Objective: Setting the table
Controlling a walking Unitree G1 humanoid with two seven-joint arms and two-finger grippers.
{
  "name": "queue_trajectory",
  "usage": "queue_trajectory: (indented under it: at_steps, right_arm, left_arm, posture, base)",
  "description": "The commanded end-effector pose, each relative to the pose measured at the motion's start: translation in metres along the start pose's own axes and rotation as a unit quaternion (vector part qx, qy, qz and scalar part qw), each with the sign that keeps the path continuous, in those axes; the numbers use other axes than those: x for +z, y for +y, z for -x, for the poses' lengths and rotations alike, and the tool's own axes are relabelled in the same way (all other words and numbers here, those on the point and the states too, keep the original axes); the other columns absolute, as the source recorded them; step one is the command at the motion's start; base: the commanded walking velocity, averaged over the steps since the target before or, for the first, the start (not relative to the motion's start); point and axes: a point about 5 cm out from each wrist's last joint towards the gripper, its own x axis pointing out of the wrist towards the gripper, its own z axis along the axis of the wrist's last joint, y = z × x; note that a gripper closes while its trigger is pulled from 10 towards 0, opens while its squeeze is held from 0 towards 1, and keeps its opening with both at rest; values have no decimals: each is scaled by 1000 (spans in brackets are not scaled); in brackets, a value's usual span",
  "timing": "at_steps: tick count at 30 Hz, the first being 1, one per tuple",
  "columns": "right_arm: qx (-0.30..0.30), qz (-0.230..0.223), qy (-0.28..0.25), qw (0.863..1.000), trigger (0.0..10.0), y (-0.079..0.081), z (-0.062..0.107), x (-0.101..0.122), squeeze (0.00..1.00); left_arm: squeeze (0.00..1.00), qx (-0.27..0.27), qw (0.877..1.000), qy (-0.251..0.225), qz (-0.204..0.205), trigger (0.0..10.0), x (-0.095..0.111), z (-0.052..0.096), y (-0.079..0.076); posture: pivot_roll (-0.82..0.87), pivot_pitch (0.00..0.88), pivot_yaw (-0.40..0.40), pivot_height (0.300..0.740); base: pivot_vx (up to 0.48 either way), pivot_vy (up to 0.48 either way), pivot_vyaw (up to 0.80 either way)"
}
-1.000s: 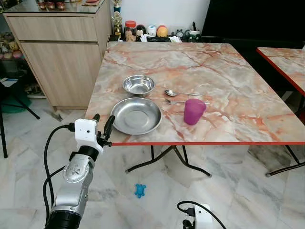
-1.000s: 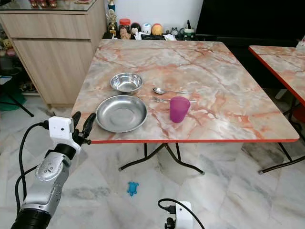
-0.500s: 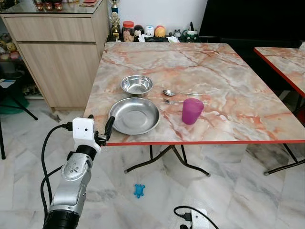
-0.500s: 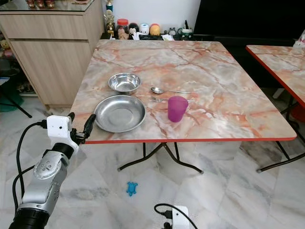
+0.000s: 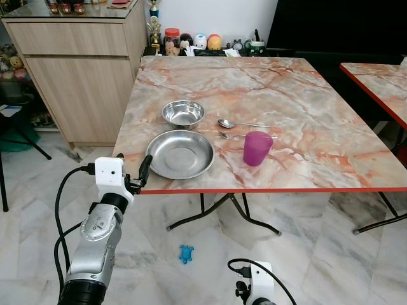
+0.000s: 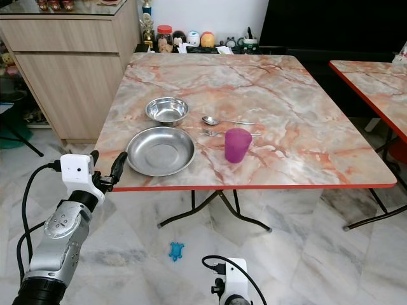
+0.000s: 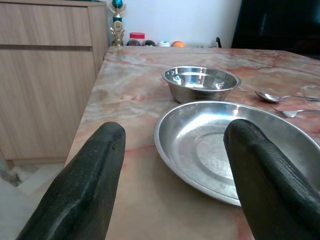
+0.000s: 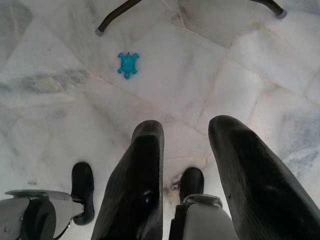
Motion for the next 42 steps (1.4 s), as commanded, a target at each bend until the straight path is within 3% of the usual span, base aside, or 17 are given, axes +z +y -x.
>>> queue_trajectory:
  at_steps: [1,8,23,29,34,42]
  right_arm:
    - [-11,-1,-7,1000,10000,-14,-1,7,0]
    - [-13,-2,-19,1000,10000,-20,-3,20,0]
    - [-8,21,-33,999,10000,1,-6,33,0]
    - [-9,0,-44,999,10000,0,-9,50,0]
    - [-16,0,-40,999,10000,-11,-7,42,0]
    - [-22,-3,-11,1000,10000,-20,0,7,0]
  left_arm:
    - [0,-7,1000,-15,-1,10000,9,-3,-1]
    - [0,-11,1000,-16,3,10000,9,-4,-3]
    - [0,-5,1000,-20,-10,10000,14,-10,8]
    - [0,-7,1000,-22,-11,10000,14,-11,9]
    - [0,-13,999,-24,-16,10000,16,-13,7]
    - [0,-57,998,-2,40,10000,16,-18,0]
  posture:
    - [147,0,-60,740]
    - [147,0,-57,740]
    - [149,0,-53,740]
    - [151,0,-51,740]
    - [153,0,-51,740]
    - [158,0,-50,740]
  base:
    - [0,0,0]
    - [0,0,0]
    - [282,0,116]
    - [285,0,400]
    - [53,0,0]
    - [0,0,0]
